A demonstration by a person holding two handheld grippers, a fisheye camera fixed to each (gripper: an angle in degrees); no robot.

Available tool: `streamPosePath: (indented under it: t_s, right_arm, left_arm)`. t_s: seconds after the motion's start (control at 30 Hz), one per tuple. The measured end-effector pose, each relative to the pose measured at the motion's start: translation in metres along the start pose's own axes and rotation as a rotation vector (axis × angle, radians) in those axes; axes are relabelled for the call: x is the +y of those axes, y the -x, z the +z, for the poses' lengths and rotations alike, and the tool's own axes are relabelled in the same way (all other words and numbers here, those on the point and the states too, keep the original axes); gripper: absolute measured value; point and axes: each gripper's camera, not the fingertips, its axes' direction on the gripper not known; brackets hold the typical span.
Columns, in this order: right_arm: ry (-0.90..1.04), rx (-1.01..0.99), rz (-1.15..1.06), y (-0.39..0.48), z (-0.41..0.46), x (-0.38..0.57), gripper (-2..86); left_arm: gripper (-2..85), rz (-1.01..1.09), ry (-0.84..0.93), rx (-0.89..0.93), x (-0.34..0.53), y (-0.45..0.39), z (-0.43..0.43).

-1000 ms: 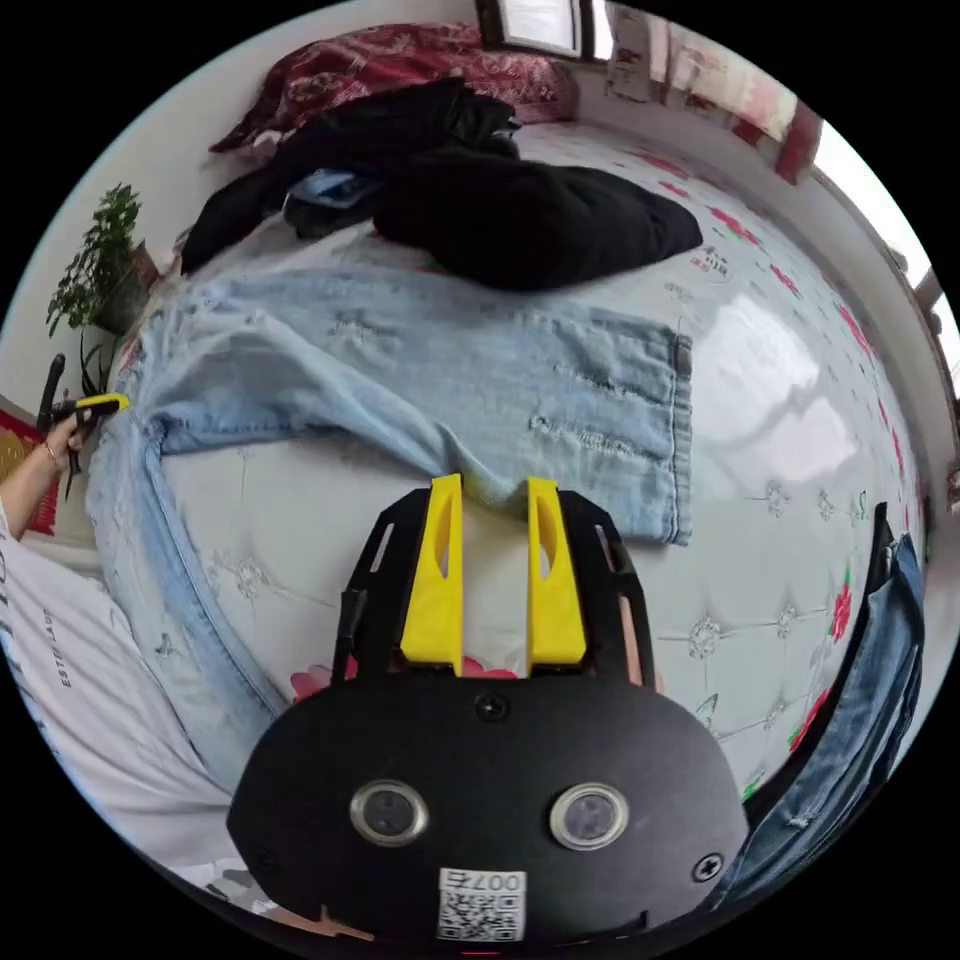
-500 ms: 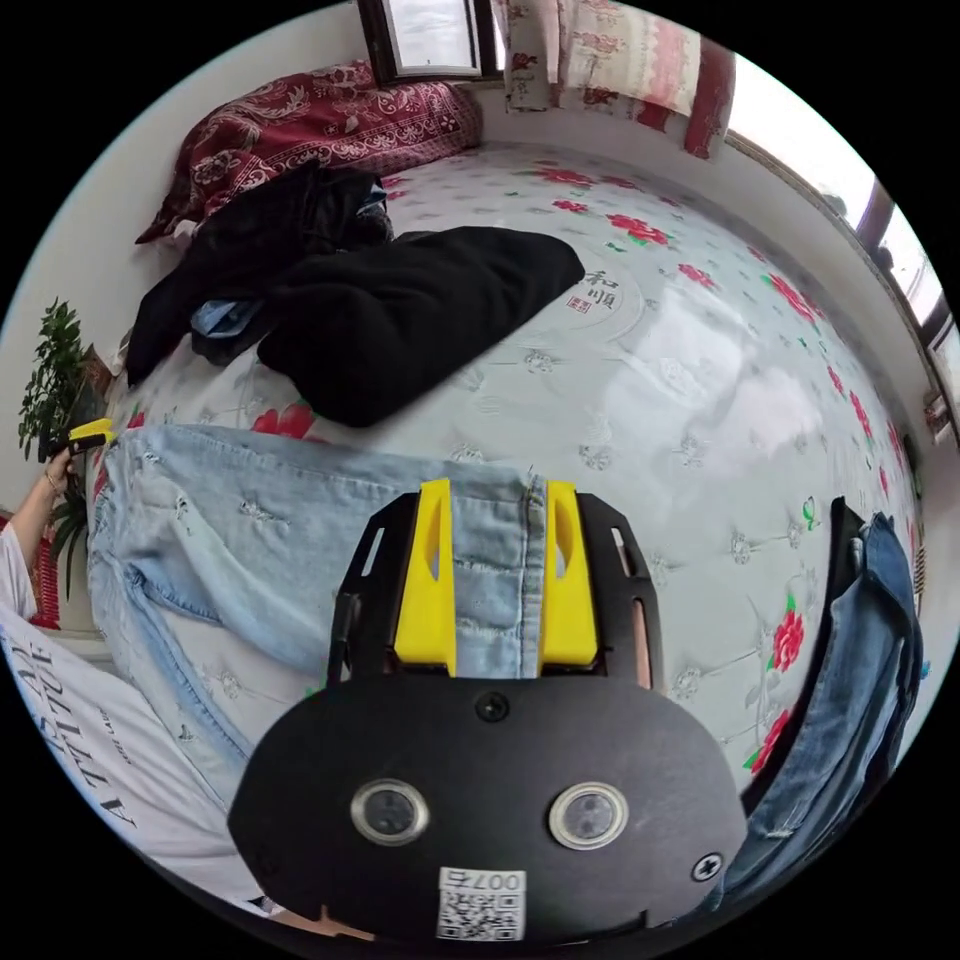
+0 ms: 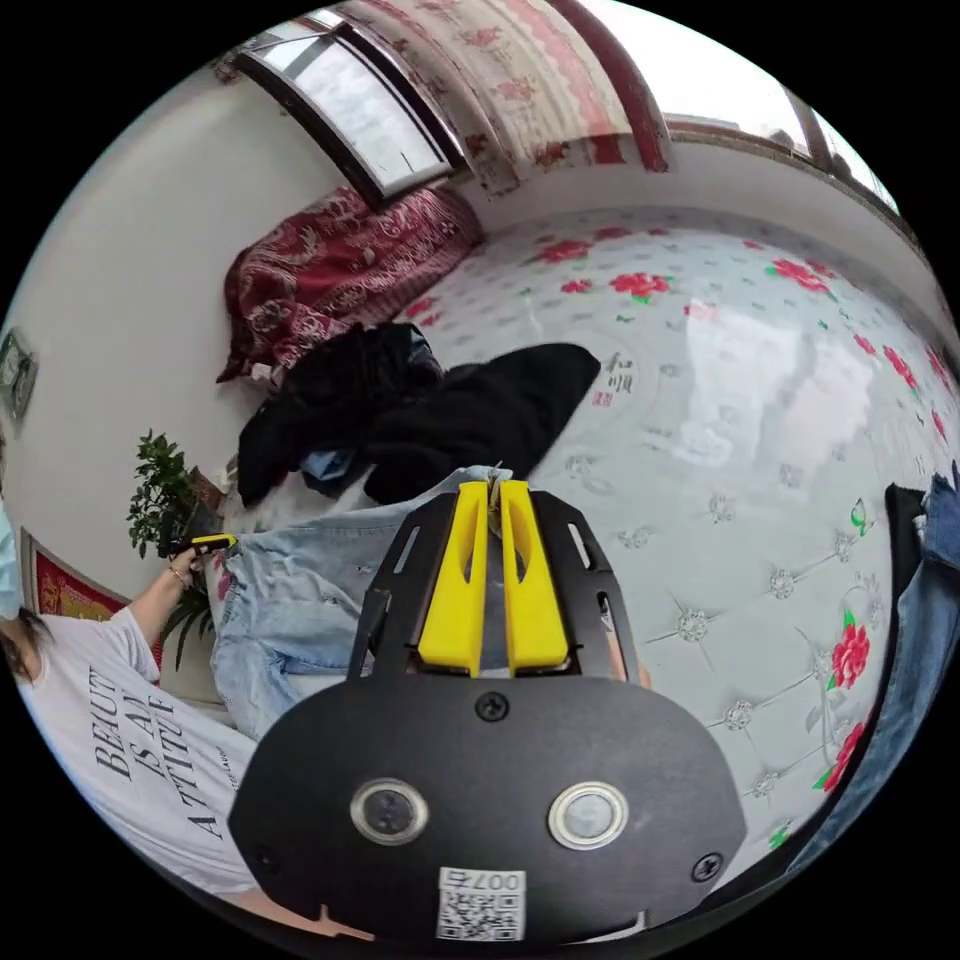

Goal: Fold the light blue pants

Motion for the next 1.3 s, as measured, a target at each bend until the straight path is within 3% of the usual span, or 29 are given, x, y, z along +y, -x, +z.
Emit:
streamPosePath:
  t_s: [0.17, 0.37, 0.5, 0.57, 0.67, 0.83, 1.07, 1.2, 1.3]
  right_arm:
    - [-0.248, -0.032, -0.226, 0.083, -0.173, 0.023, 0.1]
    - [-0.243, 0.009, -0.157, 0.098, -0.281, 0.16, -0.1]
    - [-0.063, 0.087, -0.003, 0.087, -0.278, 0.272, -0.1]
    - [0.087, 0.137, 0.107, 0.077, -0.251, 0.343, -0.2]
    - [0.144, 0.168, 0.257, 0.062, -0.218, 0.407, -0.2]
    - [0.147, 0.161, 0.253, 0.065, -0.211, 0.401, -0.2]
    - [-0.105, 0.259, -0.061, 0.14, -0.312, 0.336, -0.2]
    - [-0.031, 0.292, -0.089, 0.147, -0.299, 0.372, -0.2]
    - [0.183, 0.313, 0.078, 0.12, -0.236, 0.422, -0.2]
  left_arm:
    - [-1.0, 0.027, -0.251, 0.007, 0.063, -0.011, -0.1]
    - [-0.9, 0.193, -0.337, 0.03, 0.161, -0.035, -0.153]
    - [-1.0, 0.227, -0.205, 0.058, 0.222, -0.046, -0.132]
    - [-1.0, 0.161, -0.076, 0.089, 0.257, -0.043, -0.094]
    - [-1.0, 0.072, 0.02, 0.156, 0.284, -0.038, -0.045]
    - [-1.0, 0.133, 0.039, 0.138, 0.271, -0.038, -0.037]
    - [-1.0, 0.244, -0.244, 0.054, 0.272, -0.042, -0.127]
    - [-1.0, 0.217, -0.144, 0.086, 0.306, -0.034, -0.1]
    - [-1.0, 0.157, 0.018, 0.136, 0.331, -0.031, -0.043]
